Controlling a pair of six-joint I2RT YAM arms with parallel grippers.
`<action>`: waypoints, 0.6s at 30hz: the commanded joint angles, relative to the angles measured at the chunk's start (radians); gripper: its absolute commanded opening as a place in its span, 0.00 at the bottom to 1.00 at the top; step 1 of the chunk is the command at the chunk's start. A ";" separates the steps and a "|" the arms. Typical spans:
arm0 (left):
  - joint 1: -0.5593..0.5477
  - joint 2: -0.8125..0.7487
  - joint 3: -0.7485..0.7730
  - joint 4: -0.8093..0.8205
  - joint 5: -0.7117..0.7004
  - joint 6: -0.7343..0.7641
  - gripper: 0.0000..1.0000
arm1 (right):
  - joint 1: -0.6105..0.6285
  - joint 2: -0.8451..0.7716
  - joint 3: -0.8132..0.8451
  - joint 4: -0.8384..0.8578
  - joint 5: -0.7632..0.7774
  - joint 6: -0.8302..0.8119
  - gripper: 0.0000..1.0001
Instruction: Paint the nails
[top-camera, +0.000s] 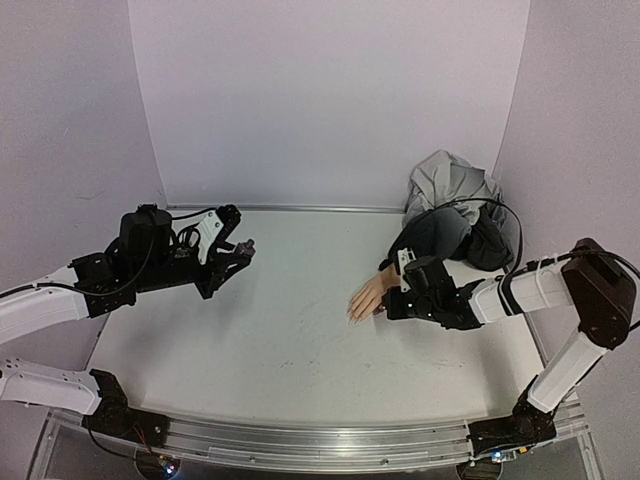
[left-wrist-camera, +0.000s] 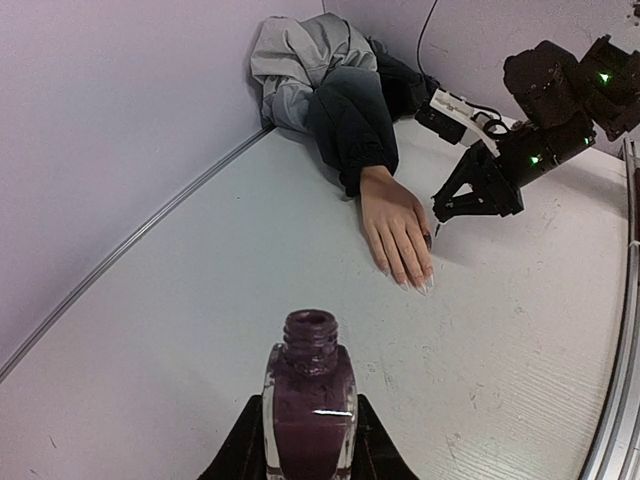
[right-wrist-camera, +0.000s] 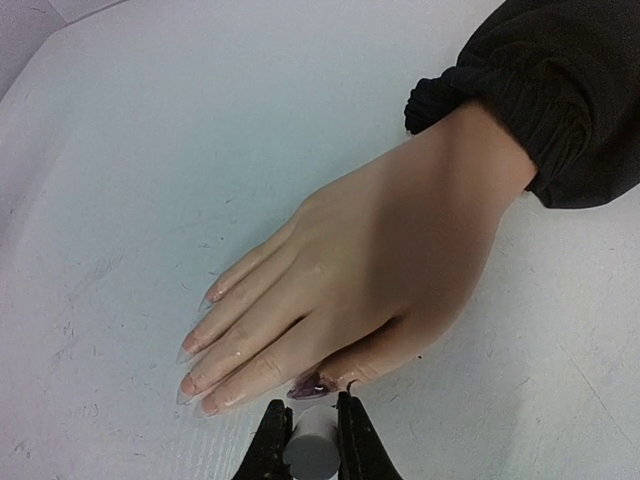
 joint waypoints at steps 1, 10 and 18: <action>0.005 -0.018 0.065 0.042 0.012 -0.014 0.00 | 0.005 0.015 0.046 0.009 0.010 -0.014 0.00; 0.006 -0.022 0.065 0.042 0.009 -0.011 0.00 | 0.005 0.043 0.053 0.029 0.005 -0.020 0.00; 0.006 -0.021 0.064 0.043 0.009 -0.011 0.00 | 0.005 0.045 0.049 0.036 0.020 -0.021 0.00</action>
